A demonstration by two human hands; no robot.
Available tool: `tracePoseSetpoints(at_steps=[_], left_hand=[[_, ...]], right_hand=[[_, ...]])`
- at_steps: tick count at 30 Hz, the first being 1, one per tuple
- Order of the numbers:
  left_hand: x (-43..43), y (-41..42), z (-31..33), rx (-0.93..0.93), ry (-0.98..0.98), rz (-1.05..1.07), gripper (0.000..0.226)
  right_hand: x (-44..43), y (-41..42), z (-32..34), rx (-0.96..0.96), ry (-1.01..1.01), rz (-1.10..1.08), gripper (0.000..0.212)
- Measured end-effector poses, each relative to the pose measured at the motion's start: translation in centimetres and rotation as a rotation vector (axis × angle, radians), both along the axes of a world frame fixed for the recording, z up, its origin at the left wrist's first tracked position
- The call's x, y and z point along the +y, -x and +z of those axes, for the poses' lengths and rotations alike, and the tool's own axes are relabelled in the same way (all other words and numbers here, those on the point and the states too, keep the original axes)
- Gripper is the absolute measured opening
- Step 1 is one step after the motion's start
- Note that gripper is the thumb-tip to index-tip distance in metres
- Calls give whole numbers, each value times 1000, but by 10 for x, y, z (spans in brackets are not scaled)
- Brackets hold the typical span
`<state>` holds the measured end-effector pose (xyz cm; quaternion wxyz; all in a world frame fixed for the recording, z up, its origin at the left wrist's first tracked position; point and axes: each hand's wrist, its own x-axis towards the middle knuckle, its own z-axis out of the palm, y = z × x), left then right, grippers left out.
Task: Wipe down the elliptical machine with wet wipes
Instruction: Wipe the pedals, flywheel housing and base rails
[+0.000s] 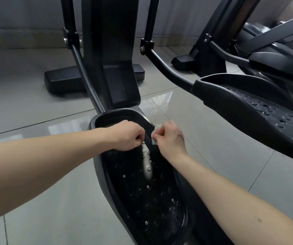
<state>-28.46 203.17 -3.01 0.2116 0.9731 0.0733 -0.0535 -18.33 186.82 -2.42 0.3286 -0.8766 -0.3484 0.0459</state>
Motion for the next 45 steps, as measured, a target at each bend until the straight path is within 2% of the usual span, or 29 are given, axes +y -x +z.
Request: tracePoseSetpoints(at_steps=[2, 4, 12, 15, 21, 25, 28, 32, 36, 45], left_hand=[[1, 0, 1, -2, 6, 7, 15], [1, 1, 2, -1, 13, 11, 14], [7, 3, 7, -16, 39, 29, 13], [11, 5, 10, -26, 41, 35, 12], [20, 12, 22, -43, 34, 75, 16], [31, 14, 32, -99, 65, 129, 18], [36, 14, 41, -131, 99, 166, 17], [38, 2, 55, -127, 123, 177, 17], [27, -30, 78, -95, 153, 111, 18], [-45, -119, 176, -155, 280, -116, 17]], right_hand=[[13, 0, -3, -131, 71, 72, 32], [14, -2, -2, -173, 93, 106, 32], [-45, 1, 5, 72, 160, 122, 27], [-21, -7, 13, 93, 150, 61, 25], [64, -24, 21, 85, 223, 143, 25], [99, -32, 21, 109, 231, 118, 25], [80, -23, 25, 133, 200, 98, 31], [12, 3, 26, 122, 134, 21, 33], [-39, 7, 42, 161, 166, -46, 33], [-81, -16, 165, 206, -193, -313, 13]])
